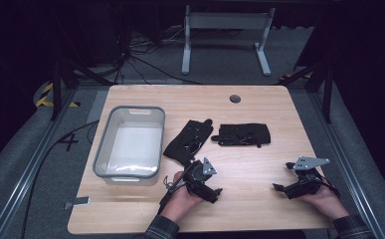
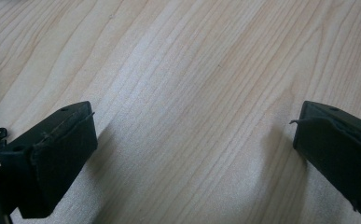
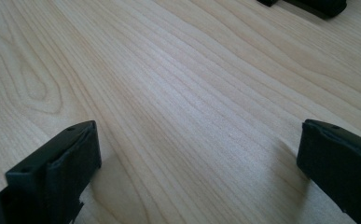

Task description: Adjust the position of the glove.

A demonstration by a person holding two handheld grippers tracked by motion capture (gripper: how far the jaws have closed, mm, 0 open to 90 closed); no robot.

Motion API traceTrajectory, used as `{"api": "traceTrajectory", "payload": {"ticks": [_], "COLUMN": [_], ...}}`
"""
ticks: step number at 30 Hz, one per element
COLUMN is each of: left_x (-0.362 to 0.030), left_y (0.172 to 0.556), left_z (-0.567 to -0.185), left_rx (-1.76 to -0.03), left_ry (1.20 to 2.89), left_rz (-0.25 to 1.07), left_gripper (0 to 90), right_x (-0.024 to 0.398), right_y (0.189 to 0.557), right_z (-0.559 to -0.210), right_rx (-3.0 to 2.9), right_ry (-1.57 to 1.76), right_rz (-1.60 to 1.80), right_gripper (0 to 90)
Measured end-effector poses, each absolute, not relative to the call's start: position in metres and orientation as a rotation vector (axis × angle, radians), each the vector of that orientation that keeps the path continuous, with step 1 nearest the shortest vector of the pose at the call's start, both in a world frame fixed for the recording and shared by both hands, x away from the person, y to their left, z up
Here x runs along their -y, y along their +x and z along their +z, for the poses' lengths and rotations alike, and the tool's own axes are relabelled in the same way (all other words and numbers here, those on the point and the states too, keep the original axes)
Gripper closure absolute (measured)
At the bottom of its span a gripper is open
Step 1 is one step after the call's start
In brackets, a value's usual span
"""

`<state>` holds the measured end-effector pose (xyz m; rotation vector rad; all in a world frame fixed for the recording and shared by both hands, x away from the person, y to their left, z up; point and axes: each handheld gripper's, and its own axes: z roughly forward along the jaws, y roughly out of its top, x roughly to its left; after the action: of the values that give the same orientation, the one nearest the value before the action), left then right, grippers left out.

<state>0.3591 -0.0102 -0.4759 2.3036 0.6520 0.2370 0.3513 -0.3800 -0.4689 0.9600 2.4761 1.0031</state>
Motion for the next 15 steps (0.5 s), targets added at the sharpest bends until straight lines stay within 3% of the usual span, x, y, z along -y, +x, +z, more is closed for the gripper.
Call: {"api": "traceTrajectory", "payload": {"ticks": [6, 15], "left_x": [0.01, 0.01], "left_y": [0.359, 0.36], "left_z": [-0.476, -0.476], "left_rx": [-0.652, -0.639], "left_ry": [2.304, 2.306], "left_rz": [0.237, 0.229], "left_gripper": [0.0, 0.0], "right_x": [0.381, 0.382], "right_y": [0.352, 0.363], "right_z": [-0.468, -0.452], "right_rx": [-2.485, -2.519], "right_ry": [0.954, 0.942], "right_rz": [1.003, 1.008], "right_gripper": [3.3, 39.9]}}
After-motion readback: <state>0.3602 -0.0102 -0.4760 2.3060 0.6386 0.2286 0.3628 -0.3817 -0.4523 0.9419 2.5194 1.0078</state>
